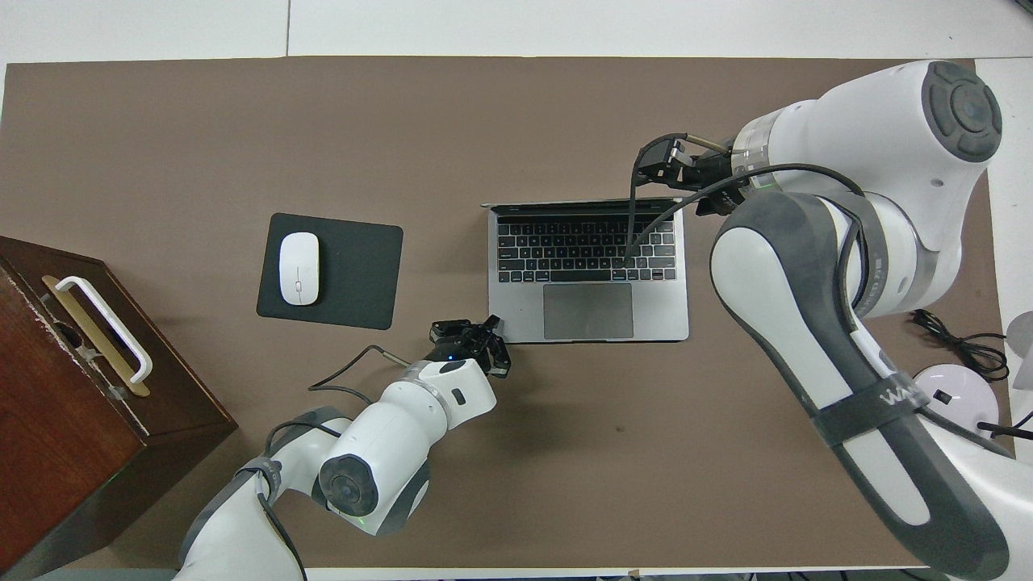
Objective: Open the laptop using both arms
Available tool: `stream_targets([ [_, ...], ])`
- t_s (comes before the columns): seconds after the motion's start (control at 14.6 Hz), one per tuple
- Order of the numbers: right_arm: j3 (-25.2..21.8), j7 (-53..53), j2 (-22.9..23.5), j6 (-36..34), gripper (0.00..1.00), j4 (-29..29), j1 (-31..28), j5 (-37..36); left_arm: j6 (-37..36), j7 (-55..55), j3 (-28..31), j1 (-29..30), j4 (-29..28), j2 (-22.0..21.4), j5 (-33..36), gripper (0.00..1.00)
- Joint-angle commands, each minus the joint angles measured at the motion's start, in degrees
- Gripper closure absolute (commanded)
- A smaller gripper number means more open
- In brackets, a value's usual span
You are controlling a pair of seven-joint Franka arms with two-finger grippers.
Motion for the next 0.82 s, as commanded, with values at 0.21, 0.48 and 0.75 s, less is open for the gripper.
stream_targets([
  [0.21,0.64,1.24,2.43,-1.67,0.0,5.08,-1.2,-2.39,0.53,0.16,-0.06,-2.61,0.74,3.19,-0.91,1.0],
  [0.48,0.72,1.06,3.13,-2.55,0.0,6.66,-2.08,-3.44,0.45,0.16,-0.06,-2.61,0.65,3.19,-0.91,1.0],
  [0.75,0.72,0.98,3.39,-2.55,0.0,6.76,-2.34,-3.62,0.54,0.16,-0.06,-2.61,0.65,3.19,-0.91,1.0],
])
